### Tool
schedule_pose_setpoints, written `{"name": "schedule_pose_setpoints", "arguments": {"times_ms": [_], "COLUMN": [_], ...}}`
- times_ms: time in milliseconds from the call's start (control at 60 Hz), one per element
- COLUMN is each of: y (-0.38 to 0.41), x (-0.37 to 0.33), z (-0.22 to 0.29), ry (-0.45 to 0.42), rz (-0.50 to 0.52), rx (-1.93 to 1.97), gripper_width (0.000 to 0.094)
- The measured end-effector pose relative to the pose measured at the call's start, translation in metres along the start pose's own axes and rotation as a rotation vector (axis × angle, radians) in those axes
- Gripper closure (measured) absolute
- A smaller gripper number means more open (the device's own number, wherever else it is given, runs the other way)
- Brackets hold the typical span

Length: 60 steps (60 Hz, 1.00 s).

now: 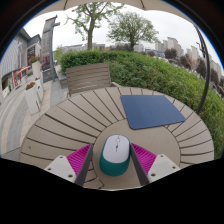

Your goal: Arrange mouse

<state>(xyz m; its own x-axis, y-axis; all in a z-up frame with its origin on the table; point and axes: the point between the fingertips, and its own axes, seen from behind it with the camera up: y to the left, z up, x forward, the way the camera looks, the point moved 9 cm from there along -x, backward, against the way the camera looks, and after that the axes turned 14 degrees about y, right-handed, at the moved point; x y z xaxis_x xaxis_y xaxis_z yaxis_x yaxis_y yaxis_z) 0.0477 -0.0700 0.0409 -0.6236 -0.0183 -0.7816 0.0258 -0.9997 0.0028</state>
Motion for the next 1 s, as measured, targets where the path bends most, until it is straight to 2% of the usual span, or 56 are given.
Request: {"name": "schedule_pose_setpoints", "arguments": {"times_ms": [33,83,183,317,533,633,867,1000], "y": [-0.001,-0.006,-0.008,-0.021,-0.074,-0.113,-0.155,-0.158], "x": [0.000,0.000,-0.001,-0.017,-0.033,0.001,0.101,0.115], "z": [0.000,0.000,0.001,0.025,0.151,0.187,0.167,0.156], "ry": [-0.003,-0.007,0.011,0.032,-0.112,-0.137,-0.017,0.019], "rz": [0.004,-0.011,0.017,0.041,0.052,-0.024,-0.019,-0.012], "rx": [0.003,0.005,0.001,0.034,0.033,0.010,-0.005,-0.015], "gripper_width": [0.0229,0.0446,0.0503,0.0513,0.0514,0.0513,0.0502,0.0416]}}
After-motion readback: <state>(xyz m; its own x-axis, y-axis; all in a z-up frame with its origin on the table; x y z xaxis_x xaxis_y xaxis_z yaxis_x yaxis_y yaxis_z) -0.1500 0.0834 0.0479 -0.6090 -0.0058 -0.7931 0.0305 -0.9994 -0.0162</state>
